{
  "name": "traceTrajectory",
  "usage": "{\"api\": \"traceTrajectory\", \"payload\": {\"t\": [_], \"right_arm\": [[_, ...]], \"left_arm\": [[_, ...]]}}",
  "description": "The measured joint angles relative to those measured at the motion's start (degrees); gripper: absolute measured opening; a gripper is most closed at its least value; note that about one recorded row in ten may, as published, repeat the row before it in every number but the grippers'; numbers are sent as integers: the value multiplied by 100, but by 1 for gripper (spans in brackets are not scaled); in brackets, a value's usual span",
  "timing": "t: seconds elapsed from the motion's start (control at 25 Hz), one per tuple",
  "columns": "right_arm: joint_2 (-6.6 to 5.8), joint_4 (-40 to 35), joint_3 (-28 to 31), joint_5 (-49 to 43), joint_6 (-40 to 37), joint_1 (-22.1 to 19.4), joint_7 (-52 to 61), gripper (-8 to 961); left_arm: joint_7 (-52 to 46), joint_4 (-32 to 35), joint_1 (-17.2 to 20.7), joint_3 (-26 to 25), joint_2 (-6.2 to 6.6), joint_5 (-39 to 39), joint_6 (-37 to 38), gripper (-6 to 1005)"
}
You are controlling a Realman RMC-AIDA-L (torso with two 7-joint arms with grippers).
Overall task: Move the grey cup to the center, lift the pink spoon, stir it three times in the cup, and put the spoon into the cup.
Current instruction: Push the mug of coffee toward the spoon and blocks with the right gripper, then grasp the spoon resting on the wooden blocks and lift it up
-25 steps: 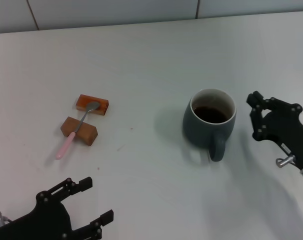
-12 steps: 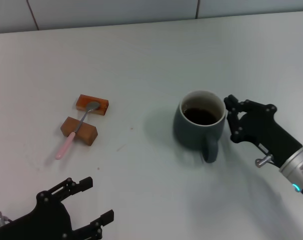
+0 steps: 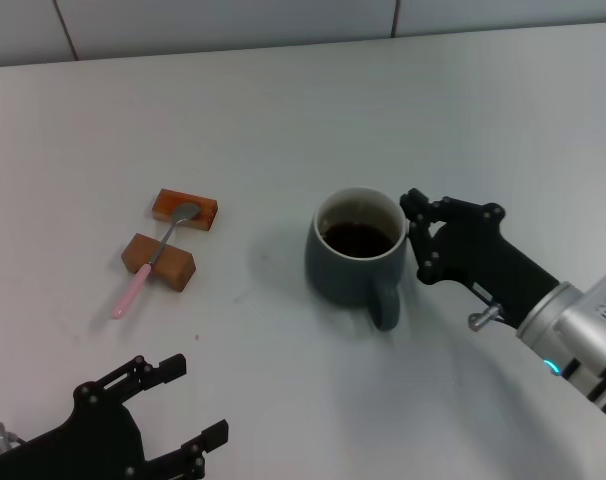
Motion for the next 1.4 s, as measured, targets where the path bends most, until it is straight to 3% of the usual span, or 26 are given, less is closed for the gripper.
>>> {"api": "traceTrajectory", "payload": {"t": [0.36, 0.52, 0.68, 0.8, 1.0, 1.12, 1.24, 1.4], "right_arm": [[7, 329, 28, -76, 419, 434, -10, 73], [6, 333, 71, -151, 223, 382, -10, 74], [-24, 129, 391, -153, -208, 46, 108, 74], [-45, -398, 485, -170, -772, -323, 887, 76], [-62, -2325, -316, -1097, -2270, -984, 3232, 107], [-63, -3149, -654, -1699, -3048, -1324, 3647, 138], [-64, -3499, -703, -2002, -3473, -1618, 3661, 278], [-58, -3655, -709, -2276, -3559, -1825, 3660, 429]], "left_arm": [[2, -10, -4, 0, 0, 0, 0, 785], [13, -10, -7, 0, 0, 0, 0, 784], [35, -8, -12, 0, 0, -1, 0, 783], [51, 1, -31, -11, -3, -4, 3, 783], [54, -21, -47, -36, -9, -203, 29, 782], [41, -143, -46, -83, -2, -567, 153, 781], [-51, -527, -127, -214, 12, -1170, 494, 780], [-484, -1727, -567, -750, 14, -1877, 1299, 780]]}}
